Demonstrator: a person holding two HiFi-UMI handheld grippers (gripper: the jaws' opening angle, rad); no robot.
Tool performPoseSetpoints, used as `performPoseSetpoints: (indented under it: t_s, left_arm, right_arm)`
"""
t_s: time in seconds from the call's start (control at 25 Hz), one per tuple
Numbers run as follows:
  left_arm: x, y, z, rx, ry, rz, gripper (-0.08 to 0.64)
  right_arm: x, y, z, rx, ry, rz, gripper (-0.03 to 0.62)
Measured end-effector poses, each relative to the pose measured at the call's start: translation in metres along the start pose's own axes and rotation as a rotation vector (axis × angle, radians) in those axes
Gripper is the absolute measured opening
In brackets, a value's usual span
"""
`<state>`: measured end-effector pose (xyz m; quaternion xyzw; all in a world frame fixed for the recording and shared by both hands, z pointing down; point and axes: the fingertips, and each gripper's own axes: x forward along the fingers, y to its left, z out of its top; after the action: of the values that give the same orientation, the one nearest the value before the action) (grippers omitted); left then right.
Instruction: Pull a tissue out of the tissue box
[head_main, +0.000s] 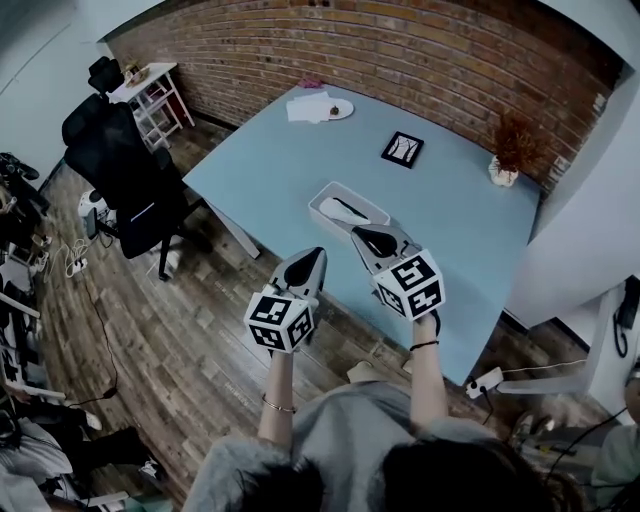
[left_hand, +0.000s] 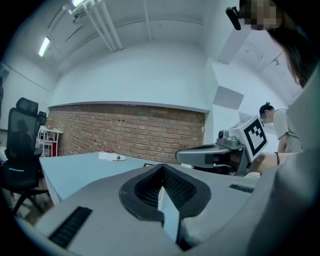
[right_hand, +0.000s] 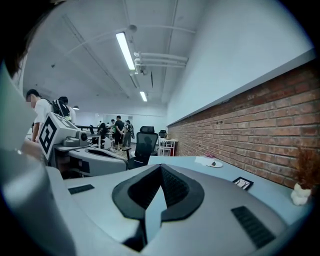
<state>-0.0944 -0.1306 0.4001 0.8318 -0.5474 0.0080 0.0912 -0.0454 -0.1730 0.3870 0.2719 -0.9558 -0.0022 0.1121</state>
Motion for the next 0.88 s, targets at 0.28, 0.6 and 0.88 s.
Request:
performPoseSetpoints:
  t_s: [0.28,0.6,0.88]
  left_arm:
    - [0.024,0.021,-0.006,-0.031,0.041,0.016,0.003]
    - [0.054,0.039,-0.021,-0.081,0.076,0.031,0.003]
    - [0.070,0.053,-0.044,-0.131,0.116,0.031,0.003]
  right_arm:
    - [0.033,-0.030,-0.027,-0.025,0.125,-0.012,0.000]
    - [0.063,-0.046,-0.050,-0.063,0.231,0.034,0.000]
    - [0.081,-0.057,-0.065,-0.052,0.268,0.041,0.000]
